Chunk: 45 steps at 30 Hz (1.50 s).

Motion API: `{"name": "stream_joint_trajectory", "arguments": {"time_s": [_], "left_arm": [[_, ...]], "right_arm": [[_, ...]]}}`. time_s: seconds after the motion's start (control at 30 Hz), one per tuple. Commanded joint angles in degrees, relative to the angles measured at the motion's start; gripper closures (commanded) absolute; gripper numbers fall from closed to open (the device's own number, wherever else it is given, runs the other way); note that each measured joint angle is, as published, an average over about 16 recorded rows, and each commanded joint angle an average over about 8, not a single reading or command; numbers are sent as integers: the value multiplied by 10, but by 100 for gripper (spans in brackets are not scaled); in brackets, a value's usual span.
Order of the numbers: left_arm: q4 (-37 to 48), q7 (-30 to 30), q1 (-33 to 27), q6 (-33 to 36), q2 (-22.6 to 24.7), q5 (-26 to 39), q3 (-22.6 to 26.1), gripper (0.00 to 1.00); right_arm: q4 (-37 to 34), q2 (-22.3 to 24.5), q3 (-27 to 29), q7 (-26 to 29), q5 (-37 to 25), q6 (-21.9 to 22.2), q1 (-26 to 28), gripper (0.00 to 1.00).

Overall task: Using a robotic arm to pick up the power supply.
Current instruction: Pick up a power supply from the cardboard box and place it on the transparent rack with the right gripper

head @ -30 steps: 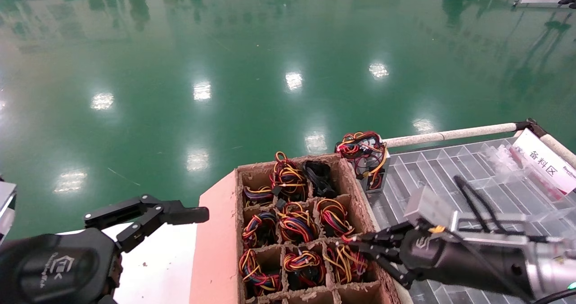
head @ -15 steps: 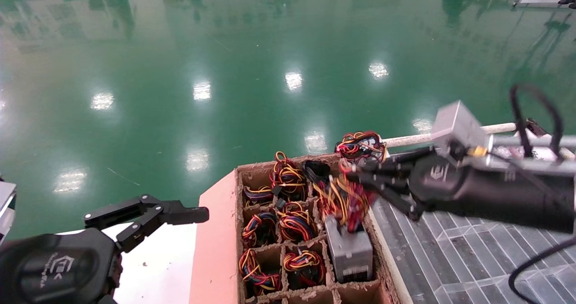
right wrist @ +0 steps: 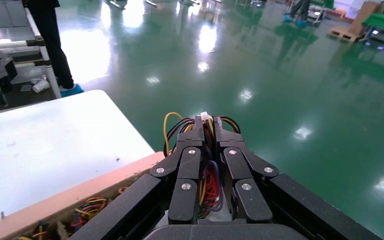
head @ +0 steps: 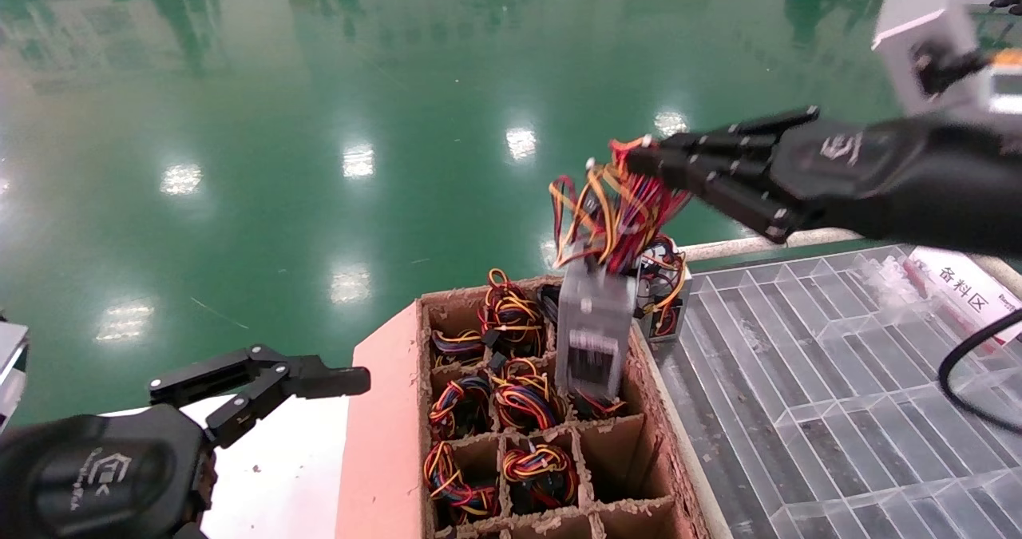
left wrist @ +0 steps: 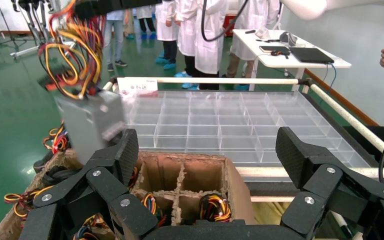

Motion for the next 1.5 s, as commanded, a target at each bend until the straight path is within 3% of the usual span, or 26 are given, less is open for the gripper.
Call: {"name": "stream_joint_trajectory", "arguments": {"time_s": [0.03, 0.47, 0.77, 1.5], "left_arm": [[0, 0, 0, 0, 0, 0, 0, 0], [0, 0, 0, 0, 0, 0, 0, 0], [0, 0, 0, 0, 0, 0, 1, 0], [0, 1, 0, -1, 0, -1, 1, 0]], "right_arm": [[-20, -2, 1, -8, 2, -12, 17, 100], [-141, 24, -26, -85, -76, -77, 116, 100], [-176, 37, -63, -135, -128, -122, 148, 100], [-216, -39, -172, -249, -199, -112, 208, 100]]}}
